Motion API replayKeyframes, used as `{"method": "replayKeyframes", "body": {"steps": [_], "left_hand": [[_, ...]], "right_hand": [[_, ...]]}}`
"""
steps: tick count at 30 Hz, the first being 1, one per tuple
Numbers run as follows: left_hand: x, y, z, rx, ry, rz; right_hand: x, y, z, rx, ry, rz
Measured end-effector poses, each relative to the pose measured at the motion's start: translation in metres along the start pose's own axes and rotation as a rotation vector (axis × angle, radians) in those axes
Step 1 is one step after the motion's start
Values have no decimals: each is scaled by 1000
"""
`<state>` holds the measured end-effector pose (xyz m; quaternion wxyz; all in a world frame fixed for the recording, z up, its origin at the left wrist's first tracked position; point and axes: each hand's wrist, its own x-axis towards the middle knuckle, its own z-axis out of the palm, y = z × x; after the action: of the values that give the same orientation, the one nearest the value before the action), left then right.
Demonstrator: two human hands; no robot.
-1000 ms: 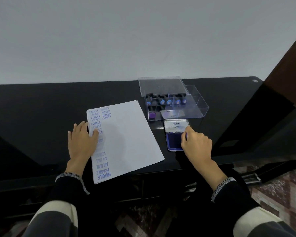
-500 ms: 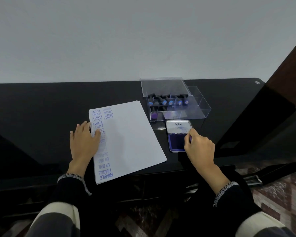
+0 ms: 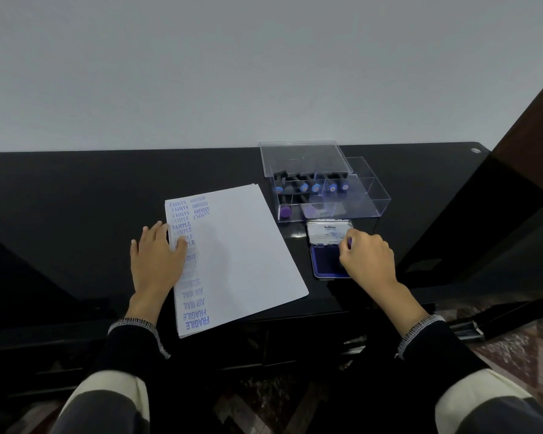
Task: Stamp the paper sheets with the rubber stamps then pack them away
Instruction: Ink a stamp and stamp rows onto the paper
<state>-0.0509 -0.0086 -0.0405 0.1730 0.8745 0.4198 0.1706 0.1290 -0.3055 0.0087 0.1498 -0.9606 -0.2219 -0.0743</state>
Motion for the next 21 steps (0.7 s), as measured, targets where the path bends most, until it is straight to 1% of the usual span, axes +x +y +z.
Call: {"method": "replayKeyframes", "body": {"steps": [4, 6, 10, 12, 13, 15, 17, 18, 19, 21], "left_hand": [[0, 0, 0, -15, 12, 2], [0, 0, 0, -31, 27, -2], [2, 1, -2, -71, 76, -20], [2, 2, -4, -96, 86, -34], [2, 3, -4, -99, 87, -36], [1, 5, -5, -96, 88, -40], [-1, 6, -6, -96, 93, -38], [-2, 7, -7, -98, 97, -34], [-2, 7, -7, -100, 103, -29], [-2, 8, -8, -95, 111, -22]], "right_hand": [[-13, 0, 5, -4, 112, 2], [-18, 0, 5, -11, 135, -6], [-17, -4, -2, -102, 65, 4], [-12, -15, -12, -84, 58, 15], [-10, -24, -16, -13, 68, 11], [-6, -52, -22, 243, 58, -28], [2, -85, -22, 559, -25, -68], [6, -101, -20, 667, -79, -81], [12, -116, -15, 731, -120, -95], [26, -143, -4, 776, -171, -145]]}}
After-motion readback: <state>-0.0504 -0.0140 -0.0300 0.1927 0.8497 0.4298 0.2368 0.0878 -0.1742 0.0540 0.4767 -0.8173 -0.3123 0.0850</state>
